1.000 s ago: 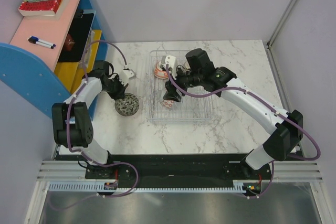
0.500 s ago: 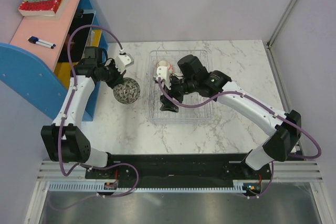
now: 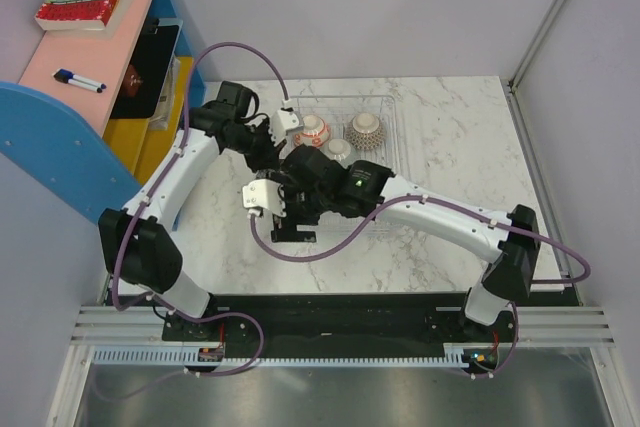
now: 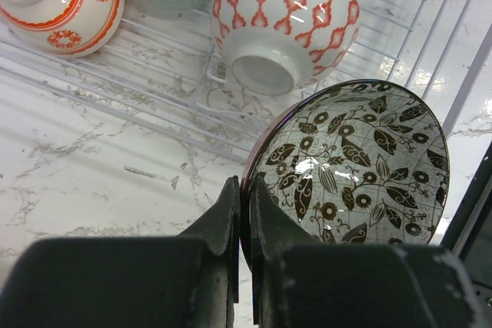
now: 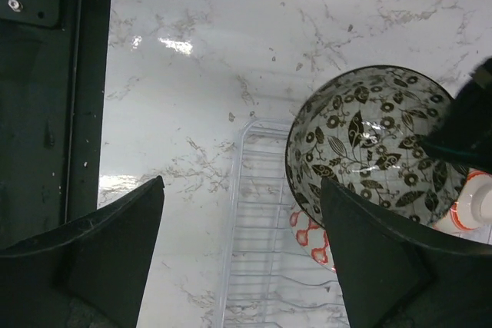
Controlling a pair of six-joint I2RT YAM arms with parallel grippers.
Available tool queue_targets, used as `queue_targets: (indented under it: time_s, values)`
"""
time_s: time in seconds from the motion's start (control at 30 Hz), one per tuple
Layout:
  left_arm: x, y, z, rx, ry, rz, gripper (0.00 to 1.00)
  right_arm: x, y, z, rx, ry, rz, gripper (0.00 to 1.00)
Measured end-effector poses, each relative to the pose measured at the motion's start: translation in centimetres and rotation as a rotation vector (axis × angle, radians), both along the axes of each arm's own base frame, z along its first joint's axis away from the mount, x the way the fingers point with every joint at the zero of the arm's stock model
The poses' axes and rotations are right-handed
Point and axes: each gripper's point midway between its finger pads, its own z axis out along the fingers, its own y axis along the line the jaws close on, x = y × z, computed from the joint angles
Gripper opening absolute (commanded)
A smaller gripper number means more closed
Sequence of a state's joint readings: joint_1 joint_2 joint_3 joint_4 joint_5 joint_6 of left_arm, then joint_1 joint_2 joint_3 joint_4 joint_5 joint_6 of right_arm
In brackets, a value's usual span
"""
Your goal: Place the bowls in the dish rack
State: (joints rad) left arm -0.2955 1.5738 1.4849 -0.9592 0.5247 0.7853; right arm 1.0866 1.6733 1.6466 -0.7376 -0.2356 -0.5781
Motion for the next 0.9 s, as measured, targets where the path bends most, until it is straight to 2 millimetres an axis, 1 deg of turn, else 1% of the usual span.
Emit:
queue_targets:
  time_s: [0.03, 0.1, 0.13, 0.2, 0.23, 0.3, 0.4, 0.47, 0.53, 0.57, 0.6, 0.63, 0.67, 0.7, 0.77, 0.87, 0.9]
  values:
    - [-0.1, -0.4, 0.0, 0.002, 0.008, -0.007, 0.02, -0.2, 0.2, -0.7, -0.027, -0.017, 0.003, 0.84]
    - [-0.2, -1.0, 0.2, 0.004, 0.012, -0.022, 0.02, -0.3, 0.5, -2.2, -0.084, -0.044, 0.007, 0.82]
    - [-0.4, -1.3, 0.4, 0.006, 0.011, -0.03, 0.02, -0.2, 0.5, -2.8, -0.105, -0.052, 0.005, 0.79]
    - [-0.7, -1.8, 0.5, 0.013, 0.012, -0.046, 0.02, 0.3, 0.4, -4.0, -0.15, -0.075, -0.004, 0.75]
    - [-1.0, -2.0, 0.6, 0.018, 0.013, -0.054, 0.02, 0.7, 0.3, -4.4, -0.17, -0.09, -0.013, 0.72]
    - [-1.4, -2.3, 0.4, 0.026, 0.022, -0.067, 0.02, 1.4, 0.0, -5.0, -0.204, -0.117, -0.029, 0.67]
    - [-2.1, -2.6, 0.3, 0.035, 0.038, -0.08, 0.02, 2.5, -0.1, -5.1, -0.235, -0.156, -0.051, 0.63]
    - [-2.5, -2.7, 0.2, 0.041, 0.049, -0.086, 0.02, 3.0, -0.1, -5.0, -0.243, -0.179, -0.059, 0.63]
    - [-2.6, -2.7, 0.1, 0.048, 0.053, -0.089, 0.02, 3.3, -0.1, -4.8, -0.251, -0.198, -0.065, 0.6]
    - [-2.7, -2.7, 0.1, 0.051, 0.055, -0.09, 0.02, 3.5, -0.1, -4.8, -0.253, -0.204, -0.066, 0.58]
    - [-2.8, -2.7, 0.0, 0.054, 0.055, -0.09, 0.02, 3.5, -0.1, -4.8, -0.257, -0.204, -0.066, 0.51]
    - [-2.8, -2.7, 0.0, 0.057, 0.052, -0.09, 0.02, 3.5, -0.2, -4.9, -0.263, -0.205, -0.065, 0.49]
    - [-2.7, -2.7, 0.1, 0.062, 0.047, -0.089, 0.02, 3.4, -0.3, -5.1, -0.27, -0.201, -0.062, 0.49]
    - [-2.7, -2.7, 0.1, 0.062, 0.045, -0.09, 0.02, 3.3, -0.4, -5.3, -0.281, -0.203, -0.057, 0.51]
    - [-2.8, -2.7, 0.2, 0.064, 0.045, -0.091, 0.02, 3.2, -0.5, -5.6, -0.295, -0.2, -0.05, 0.53]
    - [-3.0, -2.8, 0.2, 0.066, 0.051, -0.095, 0.02, 3.3, -0.6, -6.1, -0.318, -0.199, -0.042, 0.5]
    - [-3.0, -2.8, 0.2, 0.067, 0.05, -0.095, 0.02, 3.3, -0.6, -6.2, -0.322, -0.198, -0.041, 0.47]
